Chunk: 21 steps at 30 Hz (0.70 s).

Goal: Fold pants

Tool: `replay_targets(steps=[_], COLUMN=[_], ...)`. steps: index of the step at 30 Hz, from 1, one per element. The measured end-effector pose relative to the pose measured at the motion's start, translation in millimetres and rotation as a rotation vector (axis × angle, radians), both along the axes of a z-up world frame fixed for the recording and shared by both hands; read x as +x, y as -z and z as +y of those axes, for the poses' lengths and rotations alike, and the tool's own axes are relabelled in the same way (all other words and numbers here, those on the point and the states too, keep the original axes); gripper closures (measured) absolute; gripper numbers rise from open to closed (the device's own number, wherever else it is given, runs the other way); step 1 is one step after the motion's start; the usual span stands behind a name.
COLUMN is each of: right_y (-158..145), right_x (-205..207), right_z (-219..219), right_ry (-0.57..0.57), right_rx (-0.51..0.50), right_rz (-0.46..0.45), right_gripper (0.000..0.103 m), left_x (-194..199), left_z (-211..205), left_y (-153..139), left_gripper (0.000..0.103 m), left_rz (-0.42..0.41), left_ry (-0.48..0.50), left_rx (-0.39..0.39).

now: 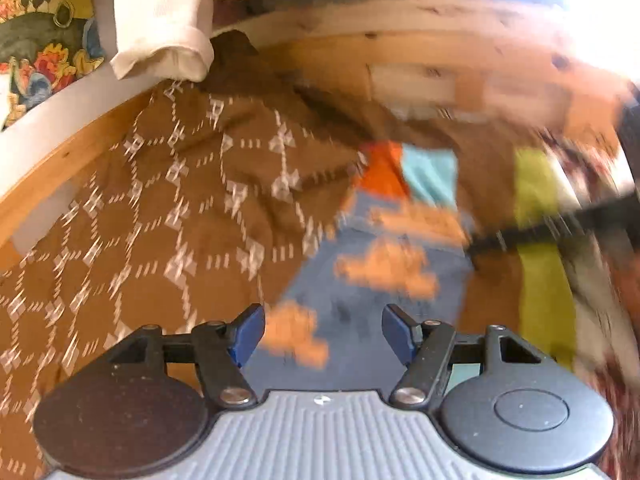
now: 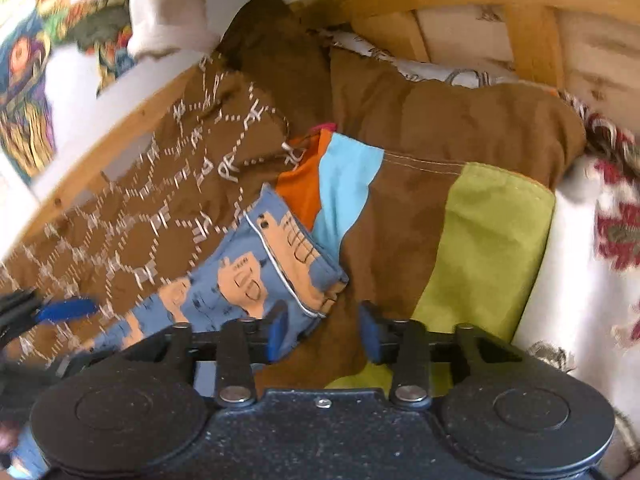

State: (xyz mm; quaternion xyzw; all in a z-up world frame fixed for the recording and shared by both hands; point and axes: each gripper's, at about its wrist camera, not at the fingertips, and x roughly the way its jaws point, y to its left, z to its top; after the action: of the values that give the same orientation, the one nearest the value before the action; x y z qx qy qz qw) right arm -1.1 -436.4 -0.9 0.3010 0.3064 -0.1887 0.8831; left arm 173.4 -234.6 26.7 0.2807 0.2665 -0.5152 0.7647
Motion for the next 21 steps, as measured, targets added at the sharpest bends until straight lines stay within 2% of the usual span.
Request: replay_targets(steps=[3,6,9,12,14,18,19,21], right_y=[10,23,27,30,31,35,36,38], right_x=[-2,-4,-5,-4,-3,-4,-3,-1], right_z=[-7,-14,-16,-19,-21,-26,-27,-29], right_ry=[0.028,0.057,0.067,0.074,0.079,0.100,0.103,0.110], right_rx=[0.077,0.171,0.188,0.196,0.208,0.257,0.260,0.256], right_rz=[-0.055,-0.101,-0.135,-0.155,-0.163,-0.206,-0.204,-0.187], right_gripper=[0.053,0.053,0.053,0.052,0.052,0.056,0.062,0.081], left_x=[33,65,81,85,83,84,82,76], left_z=[-46,-84,-100,-102,-96,-97,-99,-103], left_y=[6,24,43,61,66,70,71,71], left_gripper=[0.034,0.042,0.048,0.049,0.048,0.048,0.048,0.048], left_rz=[0.139,0.311,0.405,0.382,0.335,0.330,0.317,0.291], left_ry=[-0.011,-0.059,-0.087,-0.094,-0.079,-0.063,-0.054,-0.045], left_rx=[-0.016,-0.004,0.034,0.122,0.133,0.148,0.157,0.167])
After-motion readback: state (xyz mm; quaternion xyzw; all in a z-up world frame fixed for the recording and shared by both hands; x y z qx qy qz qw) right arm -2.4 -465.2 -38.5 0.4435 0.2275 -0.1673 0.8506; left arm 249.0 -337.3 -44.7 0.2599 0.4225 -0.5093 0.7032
